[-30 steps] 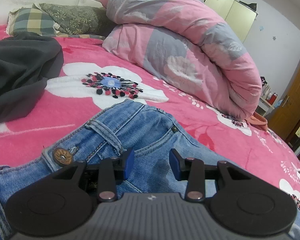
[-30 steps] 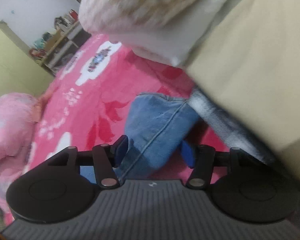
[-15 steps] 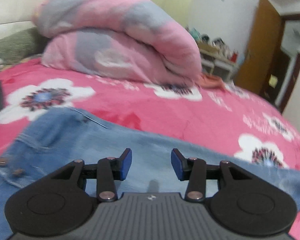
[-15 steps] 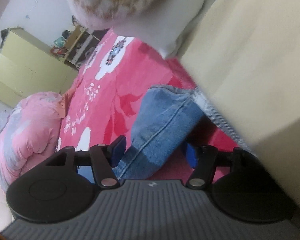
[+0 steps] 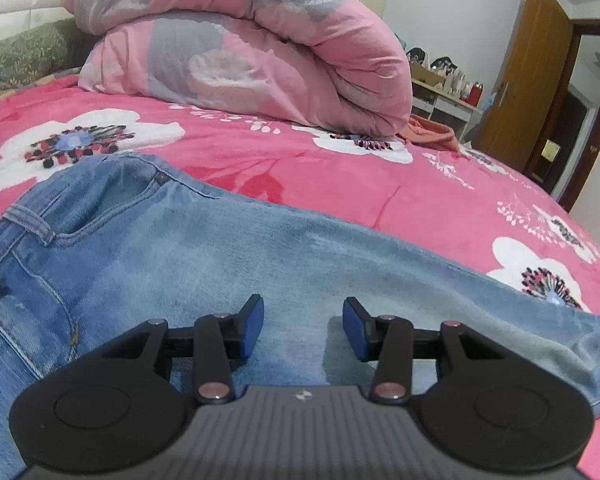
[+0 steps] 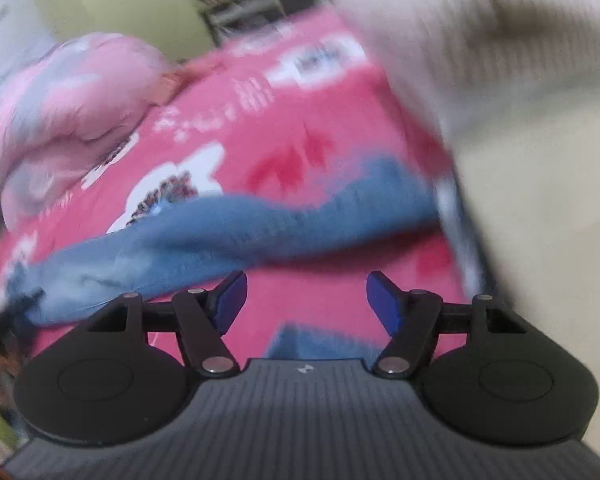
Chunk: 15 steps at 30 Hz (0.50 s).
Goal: Fold clothes
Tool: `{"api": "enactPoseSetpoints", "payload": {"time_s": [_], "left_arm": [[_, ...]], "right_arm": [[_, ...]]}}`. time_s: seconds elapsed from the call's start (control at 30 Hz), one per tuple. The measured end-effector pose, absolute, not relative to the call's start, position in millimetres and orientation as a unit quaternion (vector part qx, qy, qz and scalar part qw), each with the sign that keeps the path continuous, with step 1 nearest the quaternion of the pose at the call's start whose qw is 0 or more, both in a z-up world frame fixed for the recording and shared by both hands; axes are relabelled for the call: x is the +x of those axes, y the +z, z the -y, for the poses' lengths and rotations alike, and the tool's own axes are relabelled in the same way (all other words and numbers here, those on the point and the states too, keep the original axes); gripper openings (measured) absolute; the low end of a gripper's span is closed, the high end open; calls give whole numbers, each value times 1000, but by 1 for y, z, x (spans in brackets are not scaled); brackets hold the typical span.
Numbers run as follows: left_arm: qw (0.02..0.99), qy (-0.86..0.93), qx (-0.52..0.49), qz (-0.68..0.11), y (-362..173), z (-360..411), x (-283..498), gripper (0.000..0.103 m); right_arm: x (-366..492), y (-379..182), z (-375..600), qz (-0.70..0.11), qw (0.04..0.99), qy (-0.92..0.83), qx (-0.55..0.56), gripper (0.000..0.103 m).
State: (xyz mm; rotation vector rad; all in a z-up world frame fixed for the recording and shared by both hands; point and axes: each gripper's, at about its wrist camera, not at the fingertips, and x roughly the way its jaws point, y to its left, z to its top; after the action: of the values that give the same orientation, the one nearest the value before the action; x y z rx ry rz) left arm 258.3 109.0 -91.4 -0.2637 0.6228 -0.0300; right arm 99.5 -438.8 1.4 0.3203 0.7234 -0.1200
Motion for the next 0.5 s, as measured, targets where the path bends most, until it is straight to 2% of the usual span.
{"api": "enactPoseSetpoints", "payload": {"time_s": [0.07, 0.2, 0.33, 0.5], "left_arm": [[943, -18, -140, -303, -92, -111, 257, 45], [941, -25, -158, -298, -93, -116, 256, 45], [940, -33, -168, -294, -95, -118, 256, 47], [939, -37, -177, -291, -96, -121, 255, 47]], "right_arm": [[122, 15, 438, -334, 934, -69, 108, 83], [190, 13, 457, -355, 926, -103, 75, 83], [257, -27, 478, -431, 889, -131, 84, 83], [291, -64, 480, -486, 858, -156, 65, 84]]}}
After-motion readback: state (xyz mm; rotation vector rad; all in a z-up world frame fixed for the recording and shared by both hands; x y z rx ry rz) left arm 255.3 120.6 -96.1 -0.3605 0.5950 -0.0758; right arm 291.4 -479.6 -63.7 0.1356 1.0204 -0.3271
